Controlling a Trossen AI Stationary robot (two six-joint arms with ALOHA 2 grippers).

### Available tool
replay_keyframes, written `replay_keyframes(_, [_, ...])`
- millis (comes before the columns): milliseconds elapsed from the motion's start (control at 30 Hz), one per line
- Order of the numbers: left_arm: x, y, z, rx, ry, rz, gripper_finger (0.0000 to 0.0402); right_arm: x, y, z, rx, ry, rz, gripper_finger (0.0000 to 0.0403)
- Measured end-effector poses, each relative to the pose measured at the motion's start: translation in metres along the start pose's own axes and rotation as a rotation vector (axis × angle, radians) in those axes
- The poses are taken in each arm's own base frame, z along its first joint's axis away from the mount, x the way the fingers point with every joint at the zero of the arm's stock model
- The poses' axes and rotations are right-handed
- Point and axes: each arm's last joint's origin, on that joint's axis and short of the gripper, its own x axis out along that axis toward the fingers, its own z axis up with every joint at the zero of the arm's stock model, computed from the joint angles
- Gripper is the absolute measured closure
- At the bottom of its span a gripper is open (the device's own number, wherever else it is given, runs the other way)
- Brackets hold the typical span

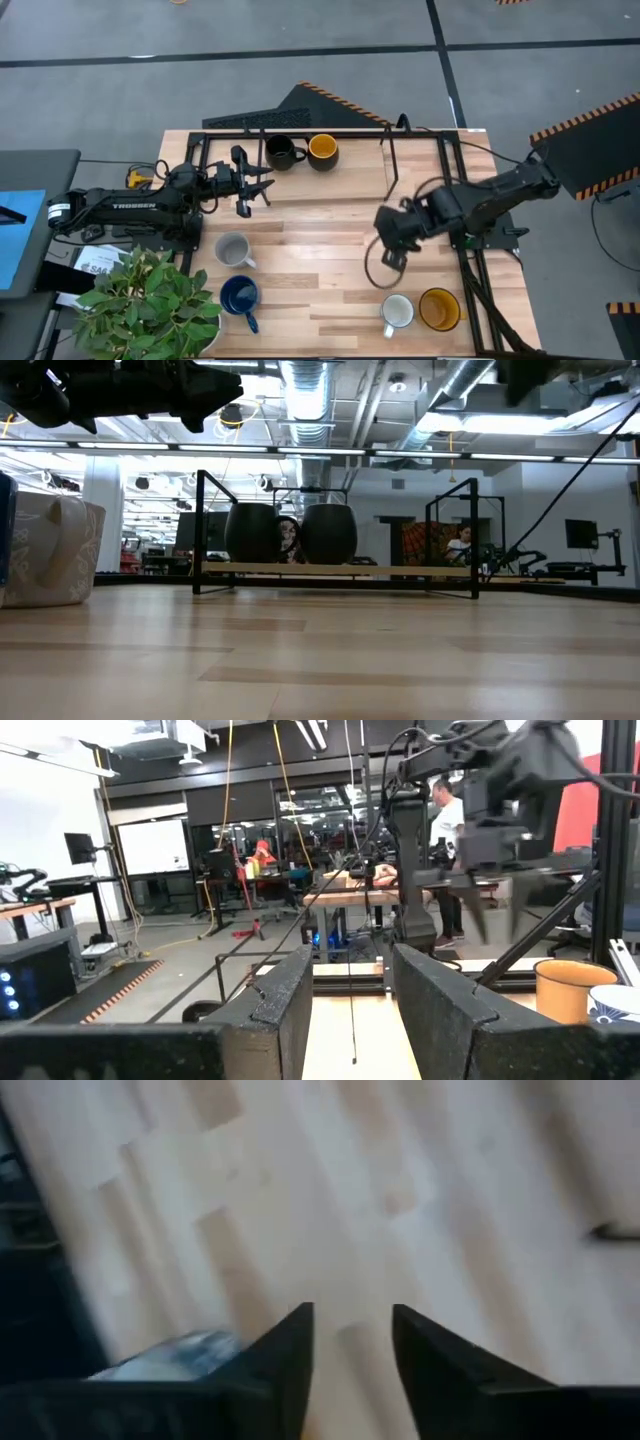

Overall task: Place coffee mugs
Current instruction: Put the patterned blue mug on the shelf

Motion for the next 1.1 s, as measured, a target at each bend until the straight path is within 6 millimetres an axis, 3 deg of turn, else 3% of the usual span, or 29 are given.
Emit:
replay_keyframes(167, [0.000,0.000,0.000,-0.006,0.001,0.000,0.0274,-0.003,0.023,-0.024,0.059,0.108,0.099,0.0175])
replay_keyframes(267, [0.000,0.000,-0.001,-0.008,0.008,0.000,0.0274,-0.003,0.036,-0.036,0.049,0.129,0.118,0.0159])
replay_keyframes(467, [0.000,0.000,-0.002,-0.006,0.016,-0.001,0.0274,0.014,0.058,-0.052,-0.026,0.190,0.096,0.0161])
replay_keyframes(733, [0.000,0.000,-0.001,-0.012,0.014,-0.001,0.0274,0.058,0.078,-0.050,-0.054,0.339,0.106,0.0168])
replay_keyframes(967, [0.000,0.000,-0.001,-0.014,0.010,0.000,0.0274,0.081,0.083,-0.053,-0.094,0.420,0.072,0.0168])
replay_keyframes(1100, [0.000,0.000,-0.001,-0.006,0.007,0.000,0.0274,0.084,0.084,-0.053,-0.122,0.422,0.073,0.0168])
